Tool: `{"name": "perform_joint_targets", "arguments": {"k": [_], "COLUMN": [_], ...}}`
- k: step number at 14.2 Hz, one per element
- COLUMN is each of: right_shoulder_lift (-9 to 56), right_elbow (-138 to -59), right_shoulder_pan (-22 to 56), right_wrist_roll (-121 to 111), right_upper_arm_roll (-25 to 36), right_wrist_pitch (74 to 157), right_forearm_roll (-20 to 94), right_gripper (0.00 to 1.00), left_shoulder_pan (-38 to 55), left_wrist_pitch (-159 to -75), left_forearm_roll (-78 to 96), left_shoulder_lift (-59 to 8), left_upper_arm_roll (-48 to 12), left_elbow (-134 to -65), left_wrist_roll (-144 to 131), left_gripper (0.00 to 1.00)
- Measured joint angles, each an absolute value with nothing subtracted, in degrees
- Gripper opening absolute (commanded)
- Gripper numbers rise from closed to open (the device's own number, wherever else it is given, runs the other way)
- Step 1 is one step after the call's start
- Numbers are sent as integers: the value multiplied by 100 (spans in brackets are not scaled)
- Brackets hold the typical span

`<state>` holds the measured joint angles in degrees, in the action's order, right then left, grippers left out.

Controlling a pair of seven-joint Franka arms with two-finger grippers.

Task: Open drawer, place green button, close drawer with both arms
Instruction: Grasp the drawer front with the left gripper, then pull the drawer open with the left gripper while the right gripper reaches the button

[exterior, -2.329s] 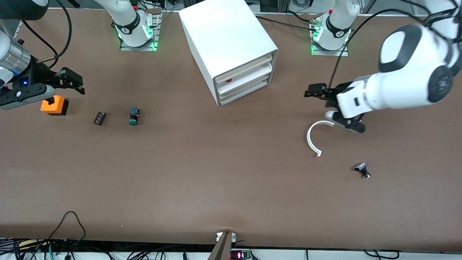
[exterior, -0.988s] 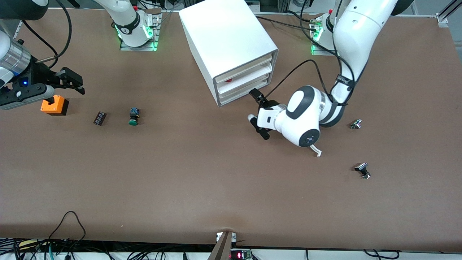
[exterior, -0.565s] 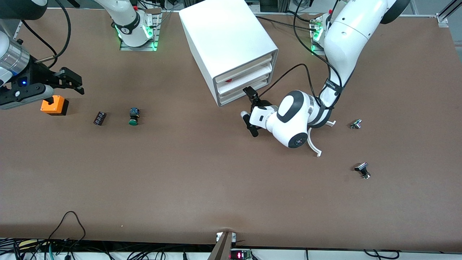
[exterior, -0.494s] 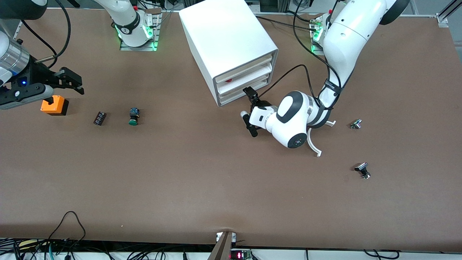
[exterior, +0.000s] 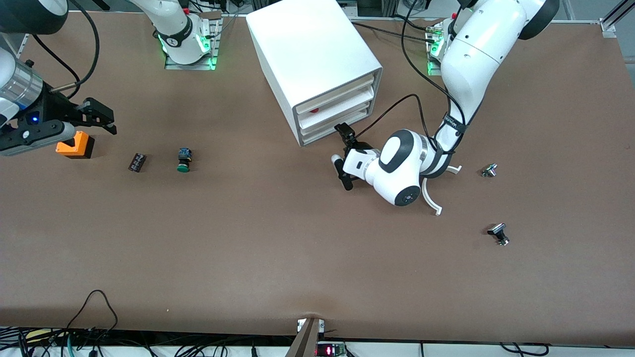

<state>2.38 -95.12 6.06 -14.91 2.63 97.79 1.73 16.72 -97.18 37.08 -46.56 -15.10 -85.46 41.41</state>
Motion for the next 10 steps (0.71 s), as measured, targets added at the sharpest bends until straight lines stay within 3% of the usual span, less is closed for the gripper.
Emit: {"name": "perform_joint_targets", "arguments": {"k": [10], "right_shoulder_lift": [1042], "right_elbow": [-9521], "right_shoulder_pan": [712], "right_wrist_roll": [-1702], "right_upper_arm_roll": [228], "right_wrist_pitch": [9657], "right_forearm_roll": [171], "right_gripper": [100], "left_shoulder_pan": [1984], "left_wrist_pitch": [-9722], "left_forearm_roll": [3708], "left_shoulder_lift": [-4787], "left_upper_arm_roll": [-1516], "left_elbow": [-8546], "left_wrist_roll": [4223], "left_gripper": [97]}}
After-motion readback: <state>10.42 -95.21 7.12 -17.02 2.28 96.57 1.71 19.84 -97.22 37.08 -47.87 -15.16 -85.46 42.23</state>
